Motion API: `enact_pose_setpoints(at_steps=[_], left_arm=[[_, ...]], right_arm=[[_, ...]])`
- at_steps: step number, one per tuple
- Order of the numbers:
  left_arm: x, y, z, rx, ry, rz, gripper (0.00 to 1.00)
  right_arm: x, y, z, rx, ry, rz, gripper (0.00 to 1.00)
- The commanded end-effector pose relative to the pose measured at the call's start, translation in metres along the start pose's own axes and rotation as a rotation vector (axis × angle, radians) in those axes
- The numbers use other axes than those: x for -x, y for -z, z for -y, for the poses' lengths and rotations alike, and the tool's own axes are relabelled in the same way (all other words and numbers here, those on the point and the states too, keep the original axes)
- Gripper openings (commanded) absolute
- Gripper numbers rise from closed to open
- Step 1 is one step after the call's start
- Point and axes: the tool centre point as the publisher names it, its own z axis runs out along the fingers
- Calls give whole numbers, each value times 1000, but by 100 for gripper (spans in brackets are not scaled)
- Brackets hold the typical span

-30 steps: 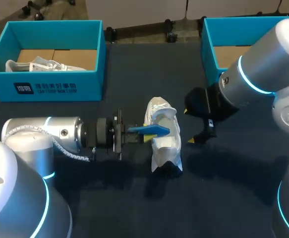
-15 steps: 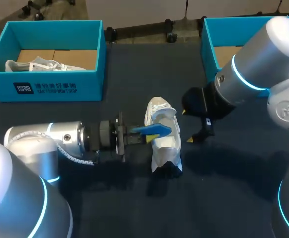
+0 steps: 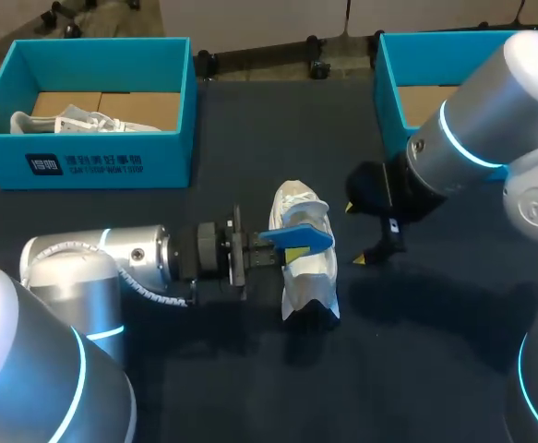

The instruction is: Take the shoe out of the shoebox, open the shoe tongue, remove and reinsert the insole, then place the shoe into the shoebox

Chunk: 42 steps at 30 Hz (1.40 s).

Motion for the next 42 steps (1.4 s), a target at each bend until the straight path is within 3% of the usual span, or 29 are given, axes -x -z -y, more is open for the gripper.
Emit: enact_pose_setpoints(at_steps=[1,17,42], left_arm=[[-1,-7,-8,1,1,-2,0],[-6,-13,-31,7,17,-12,0],[3,-16,-67,104,-115,-77,0]], right_arm=[[-2,0,4,8,-1,-3,100],[-9,0,-5,1,-2,-9,100],[-17,1,3,-13,-24,-32,100]])
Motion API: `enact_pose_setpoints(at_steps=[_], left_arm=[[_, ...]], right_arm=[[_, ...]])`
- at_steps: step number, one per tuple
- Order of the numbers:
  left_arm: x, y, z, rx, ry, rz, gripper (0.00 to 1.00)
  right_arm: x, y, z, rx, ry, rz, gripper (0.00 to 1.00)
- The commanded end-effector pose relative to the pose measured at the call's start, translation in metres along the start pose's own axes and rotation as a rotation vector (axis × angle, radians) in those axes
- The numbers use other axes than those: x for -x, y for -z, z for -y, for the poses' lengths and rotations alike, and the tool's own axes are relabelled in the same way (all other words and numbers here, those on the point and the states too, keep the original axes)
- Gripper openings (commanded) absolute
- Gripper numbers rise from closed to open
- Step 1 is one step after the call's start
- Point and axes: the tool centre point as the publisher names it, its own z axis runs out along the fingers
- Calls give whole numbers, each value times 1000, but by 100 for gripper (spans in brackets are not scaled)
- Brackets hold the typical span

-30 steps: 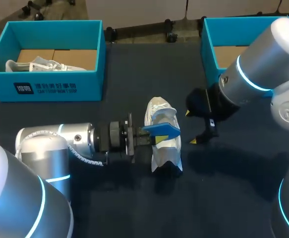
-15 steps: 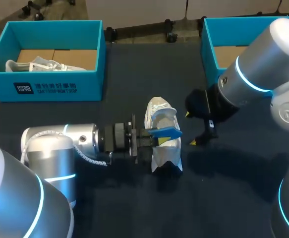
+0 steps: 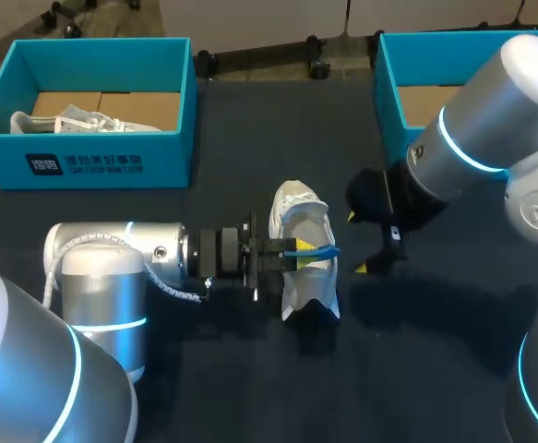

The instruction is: Take the shoe out of the shoebox, open the shoe tongue, remove and reinsert the insole, then place the shoe into the shoebox

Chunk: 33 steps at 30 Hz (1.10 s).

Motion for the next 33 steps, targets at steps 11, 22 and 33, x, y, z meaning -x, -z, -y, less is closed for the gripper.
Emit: enact_pose_setpoints(at_steps=[11,22,33], left_arm=[[2,-1,-22,48,-16,-15,0],[2,-4,-32,67,13,-9,0],[5,0,-10,46,-12,6,32]], right_arm=[[-4,4,3,-8,-10,-7,100],[-6,3,3,-14,-15,-13,100],[-7,0,4,-6,-21,-14,100]])
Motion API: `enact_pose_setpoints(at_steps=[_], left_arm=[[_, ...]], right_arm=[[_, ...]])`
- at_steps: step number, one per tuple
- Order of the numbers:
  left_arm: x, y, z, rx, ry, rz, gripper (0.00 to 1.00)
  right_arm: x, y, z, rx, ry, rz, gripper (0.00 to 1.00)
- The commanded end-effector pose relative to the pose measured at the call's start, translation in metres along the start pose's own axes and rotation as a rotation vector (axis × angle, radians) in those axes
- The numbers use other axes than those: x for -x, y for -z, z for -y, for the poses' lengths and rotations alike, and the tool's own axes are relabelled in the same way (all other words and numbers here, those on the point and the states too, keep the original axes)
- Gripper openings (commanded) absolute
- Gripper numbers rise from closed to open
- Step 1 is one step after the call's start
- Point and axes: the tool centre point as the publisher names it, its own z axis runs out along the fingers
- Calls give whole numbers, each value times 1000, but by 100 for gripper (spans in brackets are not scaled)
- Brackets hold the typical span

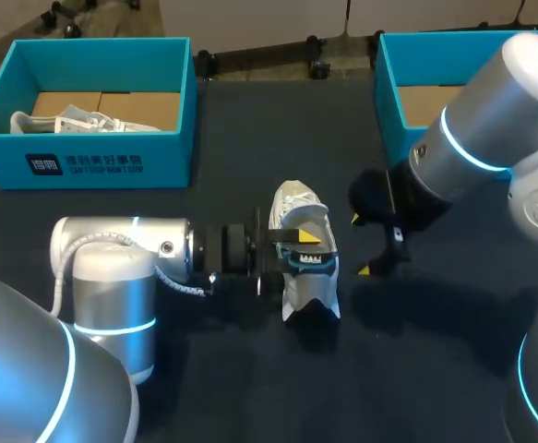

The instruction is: Take the shoe out of the shoebox, open the shoe tongue, remove and reinsert the insole, then place the shoe into the shoebox

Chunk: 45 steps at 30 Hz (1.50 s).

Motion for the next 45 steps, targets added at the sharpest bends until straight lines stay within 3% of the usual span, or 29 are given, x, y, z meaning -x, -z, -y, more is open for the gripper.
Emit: enact_pose_setpoints(at_steps=[1,9,12,14,36,44,45], left_arm=[[-2,5,11,3,-7,6,31],[-8,11,24,0,-16,4,26],[-12,12,25,12,-10,-3,14],[-15,12,23,17,-2,-10,0],[-15,3,-20,89,-33,-62,0],[-12,4,-20,99,-29,-36,0],[-12,4,-18,96,-31,-30,18]], right_arm=[[0,-3,1,5,3,1,100],[0,-5,1,8,5,-2,100],[-1,-6,2,10,3,-4,100],[-2,-7,2,10,2,-7,100],[3,-1,-1,-13,20,-13,100],[5,-3,-4,-17,36,-25,100],[5,-3,-5,-14,37,-26,100]])
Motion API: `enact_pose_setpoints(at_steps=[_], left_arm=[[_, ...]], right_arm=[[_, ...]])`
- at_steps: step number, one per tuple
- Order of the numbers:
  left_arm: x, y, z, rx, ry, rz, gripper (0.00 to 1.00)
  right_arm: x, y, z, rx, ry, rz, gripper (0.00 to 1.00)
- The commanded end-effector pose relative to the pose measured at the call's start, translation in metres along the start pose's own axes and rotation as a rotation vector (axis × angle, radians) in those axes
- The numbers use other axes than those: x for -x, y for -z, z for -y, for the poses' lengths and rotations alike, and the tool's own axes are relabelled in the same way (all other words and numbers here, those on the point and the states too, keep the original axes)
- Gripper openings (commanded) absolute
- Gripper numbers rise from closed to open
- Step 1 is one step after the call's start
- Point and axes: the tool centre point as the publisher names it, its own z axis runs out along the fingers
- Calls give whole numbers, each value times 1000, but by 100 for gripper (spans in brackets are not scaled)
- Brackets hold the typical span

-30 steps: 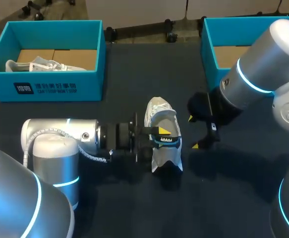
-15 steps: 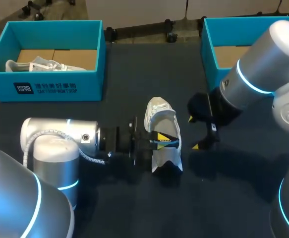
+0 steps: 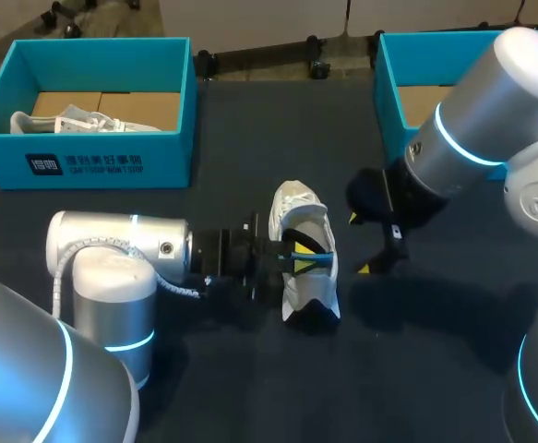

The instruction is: Take the shoe out of the shoebox, open the shoe tongue, remove and reinsert the insole, then place the shoe into the shoebox

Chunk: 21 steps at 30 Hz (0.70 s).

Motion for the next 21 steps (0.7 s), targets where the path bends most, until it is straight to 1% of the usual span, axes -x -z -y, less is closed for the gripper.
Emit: enact_pose_setpoints(at_steps=[1,5,10,13,16,19,21], left_arm=[[-2,-1,6,-5,-4,20,44],[1,2,16,-24,-12,35,45],[3,6,27,-37,-21,43,44],[4,10,34,-43,-31,40,40],[4,12,38,-44,-35,36,29],[3,14,42,-34,-30,21,22],[1,15,43,-22,-28,6,24]], right_arm=[[2,-4,-3,4,4,-9,100],[2,-5,-3,17,-3,-5,100],[2,-5,-3,17,-3,-5,100],[2,-5,-3,17,-3,-5,100],[2,-5,-3,17,-3,-5,100],[2,-5,-3,17,-3,-5,100],[2,-5,-3,17,-3,-5,100]])
